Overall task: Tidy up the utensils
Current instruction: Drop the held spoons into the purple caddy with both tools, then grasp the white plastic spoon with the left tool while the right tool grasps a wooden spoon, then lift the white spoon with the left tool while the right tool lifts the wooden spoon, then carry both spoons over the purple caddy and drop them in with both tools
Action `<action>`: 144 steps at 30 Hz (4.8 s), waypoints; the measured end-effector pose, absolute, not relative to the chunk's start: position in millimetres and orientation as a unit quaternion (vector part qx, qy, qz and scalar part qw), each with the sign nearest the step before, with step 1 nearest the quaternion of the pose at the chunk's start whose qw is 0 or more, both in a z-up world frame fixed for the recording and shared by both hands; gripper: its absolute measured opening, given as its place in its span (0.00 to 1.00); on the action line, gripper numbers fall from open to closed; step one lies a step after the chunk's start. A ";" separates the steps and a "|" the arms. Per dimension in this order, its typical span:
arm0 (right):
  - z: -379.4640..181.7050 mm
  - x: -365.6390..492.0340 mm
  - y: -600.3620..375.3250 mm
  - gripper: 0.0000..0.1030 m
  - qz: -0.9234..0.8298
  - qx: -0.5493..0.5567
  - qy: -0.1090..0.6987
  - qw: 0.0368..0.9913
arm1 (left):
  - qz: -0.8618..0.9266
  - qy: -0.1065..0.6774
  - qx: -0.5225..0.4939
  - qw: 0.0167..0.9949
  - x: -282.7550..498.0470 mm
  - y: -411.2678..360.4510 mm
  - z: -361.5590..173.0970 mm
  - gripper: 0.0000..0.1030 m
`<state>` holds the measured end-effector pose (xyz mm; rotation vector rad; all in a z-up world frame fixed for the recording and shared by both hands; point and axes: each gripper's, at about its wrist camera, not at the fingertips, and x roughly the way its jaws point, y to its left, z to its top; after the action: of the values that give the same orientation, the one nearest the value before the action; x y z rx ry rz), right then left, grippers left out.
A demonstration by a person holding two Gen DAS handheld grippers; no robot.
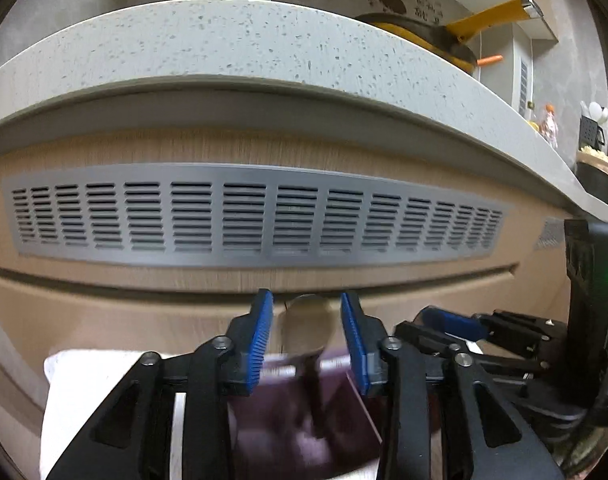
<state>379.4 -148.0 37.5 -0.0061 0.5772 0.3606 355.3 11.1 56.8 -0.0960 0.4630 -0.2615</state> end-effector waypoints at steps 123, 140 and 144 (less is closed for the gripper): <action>-29.2 238.7 -105.2 0.48 0.291 -0.211 0.417 0.835 | -0.107 0.362 -0.053 0.925 196.7 43.0 31.1 0.34; -59.4 278.4 -87.6 0.32 0.294 -0.167 0.489 0.804 | -0.107 0.415 -0.078 0.900 208.1 55.0 -16.6 0.34; -32.2 265.3 -110.8 0.32 0.296 -0.102 0.466 0.828 | -0.109 0.419 -0.078 0.898 205.7 53.5 -18.1 0.34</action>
<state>265.3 -110.8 -32.2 -0.2161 0.9893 0.6286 205.7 53.5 -18.1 -0.1615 0.8669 -0.2257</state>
